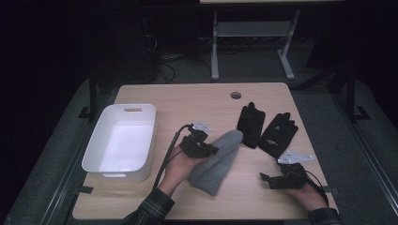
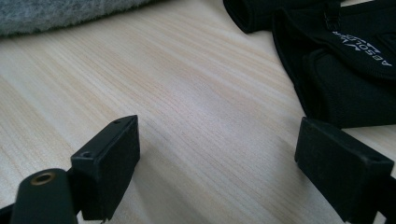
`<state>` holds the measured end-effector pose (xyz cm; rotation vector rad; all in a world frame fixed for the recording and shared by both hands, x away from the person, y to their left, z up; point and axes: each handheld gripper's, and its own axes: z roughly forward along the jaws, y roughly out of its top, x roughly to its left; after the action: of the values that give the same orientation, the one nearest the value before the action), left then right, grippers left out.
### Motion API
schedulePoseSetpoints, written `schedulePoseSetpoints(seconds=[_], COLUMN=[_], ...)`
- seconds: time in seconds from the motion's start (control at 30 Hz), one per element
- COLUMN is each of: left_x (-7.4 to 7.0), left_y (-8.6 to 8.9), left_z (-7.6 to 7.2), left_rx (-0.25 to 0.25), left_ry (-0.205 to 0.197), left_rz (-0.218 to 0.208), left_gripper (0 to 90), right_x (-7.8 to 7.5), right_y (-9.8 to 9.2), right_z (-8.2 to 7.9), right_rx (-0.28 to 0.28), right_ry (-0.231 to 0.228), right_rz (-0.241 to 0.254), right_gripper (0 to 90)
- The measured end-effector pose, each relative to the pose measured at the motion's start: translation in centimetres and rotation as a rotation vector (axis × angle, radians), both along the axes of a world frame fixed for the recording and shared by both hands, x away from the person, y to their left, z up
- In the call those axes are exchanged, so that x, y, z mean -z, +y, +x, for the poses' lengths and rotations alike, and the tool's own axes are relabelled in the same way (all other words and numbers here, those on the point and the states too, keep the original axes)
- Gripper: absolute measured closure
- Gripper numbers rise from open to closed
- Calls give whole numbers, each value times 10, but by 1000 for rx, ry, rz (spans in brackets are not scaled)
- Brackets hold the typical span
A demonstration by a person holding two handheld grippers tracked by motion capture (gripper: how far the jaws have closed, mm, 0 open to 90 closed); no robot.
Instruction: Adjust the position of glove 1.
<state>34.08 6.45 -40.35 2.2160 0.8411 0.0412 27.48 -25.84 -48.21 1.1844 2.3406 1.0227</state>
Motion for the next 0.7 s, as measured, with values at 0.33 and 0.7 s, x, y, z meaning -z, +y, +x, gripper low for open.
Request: schedulePoseSetpoints(seconds=[0.33, 0.7], left_x=[-3, -6], left_y=[-1, 41], left_z=[-4, -16], left_rx=[16, -55], left_ry=[-28, -91], left_rz=[-38, -22], left_gripper=[554, 643], right_x=[0, -12], right_y=[0, 6], right_z=[0, -1], right_rx=[0, -26], right_ry=[0, 14], right_rz=[0, 9], right_gripper=[138, 366])
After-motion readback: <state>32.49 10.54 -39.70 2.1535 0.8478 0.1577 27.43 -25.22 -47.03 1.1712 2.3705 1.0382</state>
